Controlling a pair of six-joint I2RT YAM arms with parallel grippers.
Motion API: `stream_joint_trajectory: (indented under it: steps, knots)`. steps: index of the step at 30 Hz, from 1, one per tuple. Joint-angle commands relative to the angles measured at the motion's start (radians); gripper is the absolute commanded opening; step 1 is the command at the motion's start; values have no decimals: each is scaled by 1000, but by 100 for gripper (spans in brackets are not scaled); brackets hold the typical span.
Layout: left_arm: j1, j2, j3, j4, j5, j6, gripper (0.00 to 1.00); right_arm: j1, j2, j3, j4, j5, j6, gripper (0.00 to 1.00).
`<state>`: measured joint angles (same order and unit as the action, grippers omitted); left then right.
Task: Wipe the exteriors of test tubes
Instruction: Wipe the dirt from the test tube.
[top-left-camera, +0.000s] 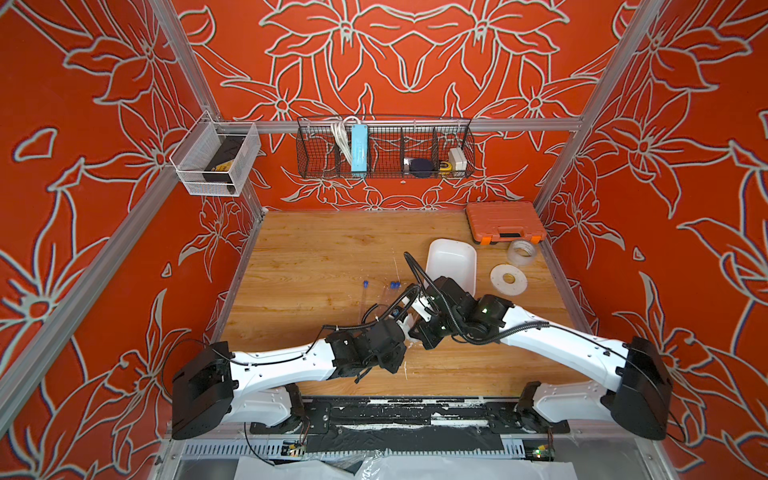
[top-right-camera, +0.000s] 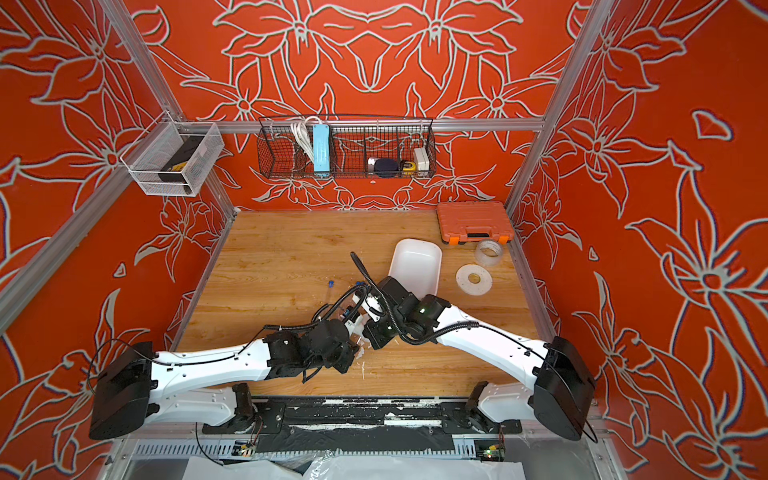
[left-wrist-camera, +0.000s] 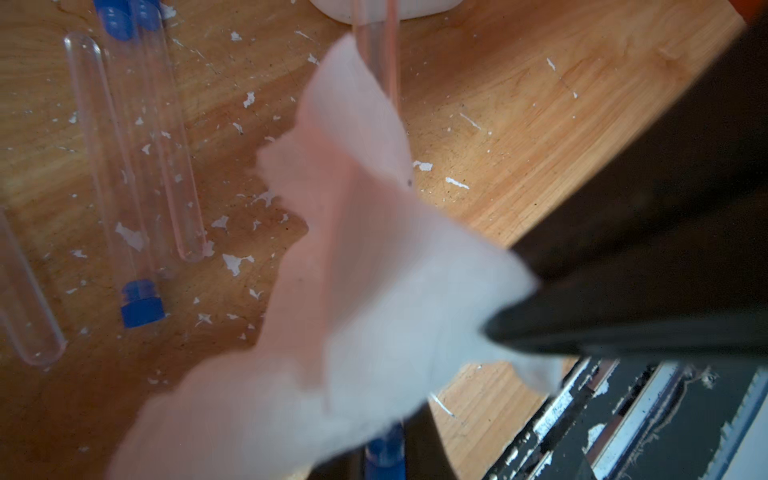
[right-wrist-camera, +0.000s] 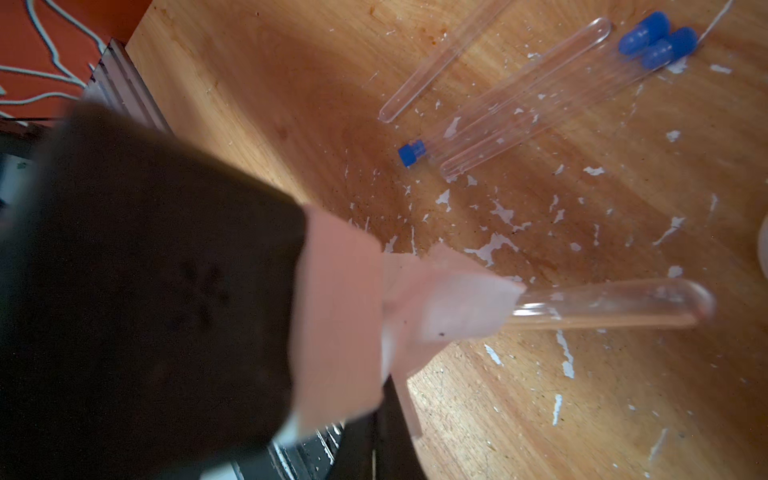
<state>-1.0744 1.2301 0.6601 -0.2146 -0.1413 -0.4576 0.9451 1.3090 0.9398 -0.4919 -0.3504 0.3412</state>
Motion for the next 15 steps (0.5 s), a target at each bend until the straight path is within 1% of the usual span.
stream_joint_trajectory:
  steps: [1, 8, 15]
  knots:
    - [-6, -30, 25, 22, -27, -17, 7, 12, 21, -28, 32, 11, 38, 0]
    - [-6, -52, 19, 14, -26, -23, 7, 6, 6, -21, 6, 100, 30, 0]
    - [-7, -83, 10, 12, -9, -27, 7, -48, 26, 5, -3, 108, -6, 0]
